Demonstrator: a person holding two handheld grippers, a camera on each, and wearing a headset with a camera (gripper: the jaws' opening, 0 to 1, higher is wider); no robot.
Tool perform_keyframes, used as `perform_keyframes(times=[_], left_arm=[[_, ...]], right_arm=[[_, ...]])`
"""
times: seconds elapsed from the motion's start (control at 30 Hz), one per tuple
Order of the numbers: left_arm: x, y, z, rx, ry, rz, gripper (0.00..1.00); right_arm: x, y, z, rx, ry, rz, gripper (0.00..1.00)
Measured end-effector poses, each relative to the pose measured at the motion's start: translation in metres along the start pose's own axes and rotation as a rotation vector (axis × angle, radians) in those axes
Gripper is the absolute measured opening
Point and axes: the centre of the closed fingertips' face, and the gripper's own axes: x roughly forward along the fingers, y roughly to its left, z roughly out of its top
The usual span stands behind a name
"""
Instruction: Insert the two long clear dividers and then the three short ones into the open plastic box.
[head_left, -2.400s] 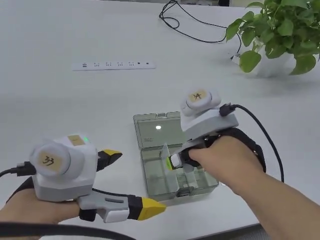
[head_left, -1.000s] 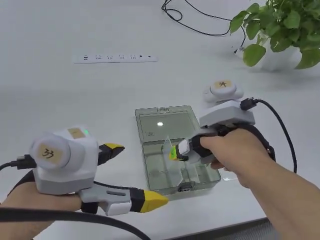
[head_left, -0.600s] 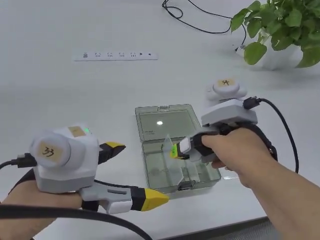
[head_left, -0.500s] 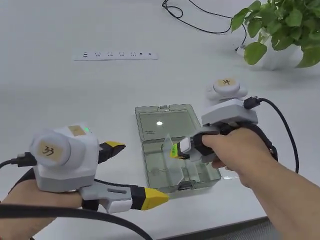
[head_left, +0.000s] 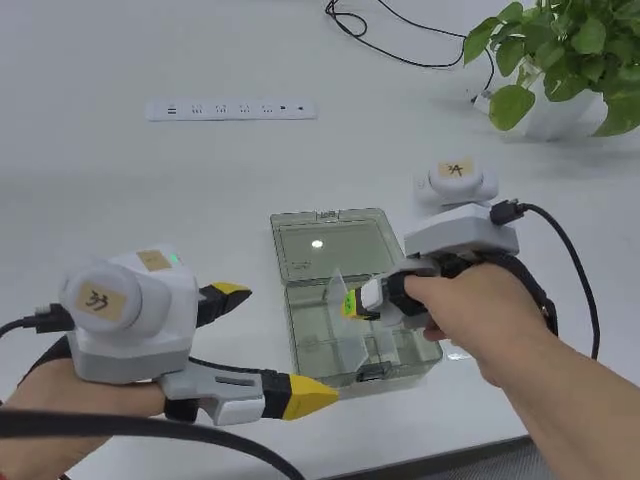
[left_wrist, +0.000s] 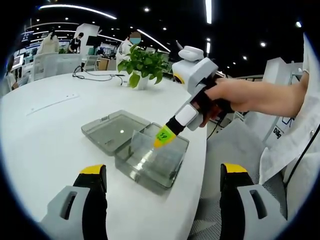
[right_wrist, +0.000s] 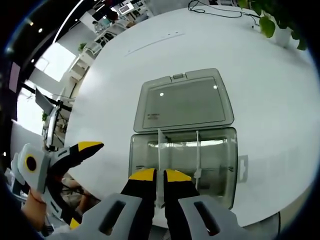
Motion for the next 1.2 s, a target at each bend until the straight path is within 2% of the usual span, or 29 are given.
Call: perform_keyframes(times=[0.6,1.2], left_arm=[[0.0,-0.0024,0.0002,0.003,0.005,-0.002,0.96],[0.002,-0.002,-0.0016,-0.002,0.009,-0.002,0.96]], right_arm=[[-0.0011,0.0012,0.001,-0.059,-0.071,-0.033,0.04],[0.0039,-0.0002,-0.0009,-0.067,-0.059,-0.023,0.05]])
